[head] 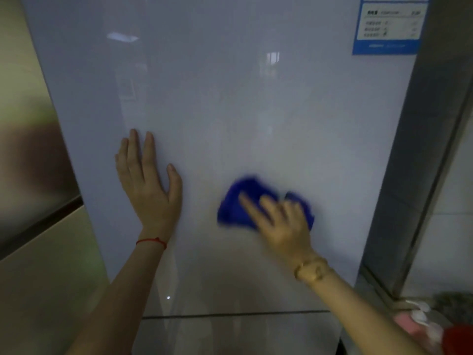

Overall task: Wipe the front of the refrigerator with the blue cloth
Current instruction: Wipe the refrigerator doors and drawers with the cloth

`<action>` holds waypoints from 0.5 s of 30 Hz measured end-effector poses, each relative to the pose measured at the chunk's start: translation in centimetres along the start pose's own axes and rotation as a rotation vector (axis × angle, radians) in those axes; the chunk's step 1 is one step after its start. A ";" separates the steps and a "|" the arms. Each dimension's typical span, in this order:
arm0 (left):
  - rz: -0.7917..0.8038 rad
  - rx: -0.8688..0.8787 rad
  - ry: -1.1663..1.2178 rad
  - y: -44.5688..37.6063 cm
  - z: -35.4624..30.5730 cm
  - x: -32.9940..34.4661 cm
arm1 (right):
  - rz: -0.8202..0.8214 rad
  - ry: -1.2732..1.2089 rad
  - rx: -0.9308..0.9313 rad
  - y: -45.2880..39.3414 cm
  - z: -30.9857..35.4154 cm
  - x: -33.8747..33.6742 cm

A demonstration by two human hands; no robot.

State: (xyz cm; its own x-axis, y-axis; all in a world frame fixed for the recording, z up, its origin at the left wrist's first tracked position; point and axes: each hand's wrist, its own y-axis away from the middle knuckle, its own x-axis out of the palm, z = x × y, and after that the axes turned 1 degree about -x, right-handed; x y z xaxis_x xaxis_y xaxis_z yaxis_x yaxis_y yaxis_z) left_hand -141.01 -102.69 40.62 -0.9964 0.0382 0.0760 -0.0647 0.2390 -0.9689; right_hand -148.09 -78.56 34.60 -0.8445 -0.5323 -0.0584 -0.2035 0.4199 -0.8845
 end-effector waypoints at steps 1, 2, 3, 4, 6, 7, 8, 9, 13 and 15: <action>-0.002 0.002 0.001 0.0 0.0 0.0 | 0.065 -0.013 -0.137 3.0 1.0 -0.3; -0.004 0.002 0.004 -0.1 -0.1 0.0 | 0.106 -0.030 -0.231 5.1 1.4 -0.5; -0.005 0.001 0.005 -0.1 -0.1 0.0 | 0.118 -0.041 -0.265 5.9 0.9 -0.7; -0.004 -0.002 0.005 -0.1 -0.1 0.0 | 0.103 -0.031 -0.240 5.5 -0.2 -0.9; 0.000 -0.004 0.005 -0.1 -0.1 0.0 | 0.003 0.014 -0.042 1.8 -3.3 -1.0; -0.001 -0.003 0.003 -0.1 -0.1 0.0 | -0.077 0.017 0.109 -1.1 -5.1 -1.0; -0.003 -0.001 0.000 -0.1 -0.1 0.0 | -0.148 0.014 0.260 -4.6 -6.8 -1.0; -0.006 0.003 -0.002 -0.1 0.0 0.0 | -0.198 0.008 0.398 -8.0 -8.0 -1.0; -0.004 0.006 0.002 -0.1 0.1 0.1 | -0.268 0.054 0.517 -15.1 -5.7 0.4; 0.006 -0.002 0.015 -0.1 0.1 0.1 | -0.203 0.039 0.298 -12.7 -1.8 1.3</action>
State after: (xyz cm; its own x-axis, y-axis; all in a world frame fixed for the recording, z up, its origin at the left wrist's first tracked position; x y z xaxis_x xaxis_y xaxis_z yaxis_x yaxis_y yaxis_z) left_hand -141.08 -102.84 40.67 -0.9958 0.0545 0.0739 -0.0587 0.2410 -0.9688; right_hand -147.45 -83.26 46.58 -0.8213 -0.5517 0.1450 -0.2206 0.0728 -0.9726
